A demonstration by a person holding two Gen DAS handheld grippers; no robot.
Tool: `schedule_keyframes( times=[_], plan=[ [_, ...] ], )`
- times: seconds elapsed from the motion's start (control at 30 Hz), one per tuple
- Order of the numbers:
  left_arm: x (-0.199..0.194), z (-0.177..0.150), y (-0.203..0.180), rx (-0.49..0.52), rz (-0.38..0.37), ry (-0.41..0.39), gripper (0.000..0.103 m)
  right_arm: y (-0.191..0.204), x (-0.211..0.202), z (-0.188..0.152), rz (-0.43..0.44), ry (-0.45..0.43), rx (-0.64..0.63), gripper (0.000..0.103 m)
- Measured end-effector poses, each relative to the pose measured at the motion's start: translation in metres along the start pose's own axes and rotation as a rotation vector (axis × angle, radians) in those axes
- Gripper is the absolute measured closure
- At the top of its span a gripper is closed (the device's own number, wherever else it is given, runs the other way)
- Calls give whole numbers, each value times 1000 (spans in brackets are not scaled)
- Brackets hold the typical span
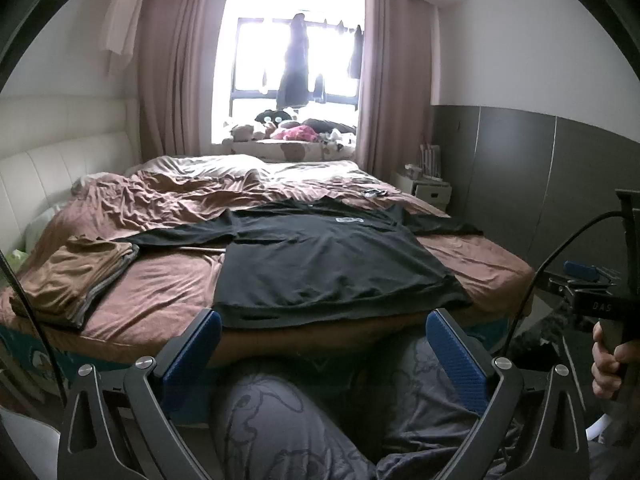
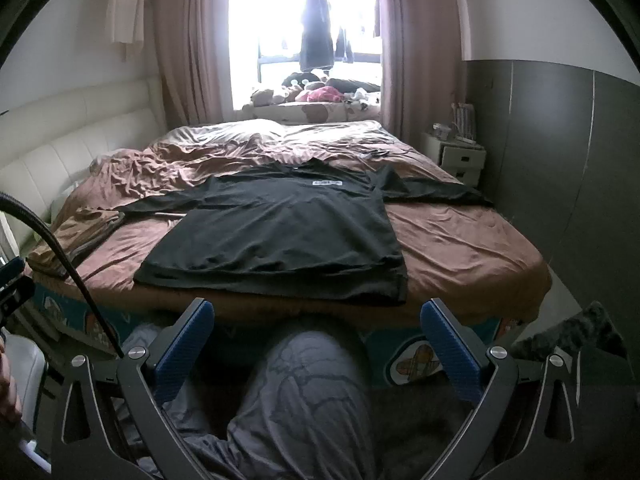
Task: Fold small clothes
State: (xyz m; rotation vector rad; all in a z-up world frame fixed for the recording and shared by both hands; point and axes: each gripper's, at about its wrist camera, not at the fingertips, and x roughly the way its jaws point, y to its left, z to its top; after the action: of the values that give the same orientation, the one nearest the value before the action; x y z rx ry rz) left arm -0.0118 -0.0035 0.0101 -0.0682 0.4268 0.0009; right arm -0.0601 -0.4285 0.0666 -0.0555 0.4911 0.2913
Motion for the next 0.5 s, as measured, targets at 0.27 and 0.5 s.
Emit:
schedule_keyframes(
  times=[0.27,0.5],
  plan=[
    [-4,2,-1,0,-2,-11,0,-1,0,-1,-1,-3,2,0],
    [-5,1,1,-3,-4,-17,0,1,1,-2,-2,-1,5,0]
  ],
)
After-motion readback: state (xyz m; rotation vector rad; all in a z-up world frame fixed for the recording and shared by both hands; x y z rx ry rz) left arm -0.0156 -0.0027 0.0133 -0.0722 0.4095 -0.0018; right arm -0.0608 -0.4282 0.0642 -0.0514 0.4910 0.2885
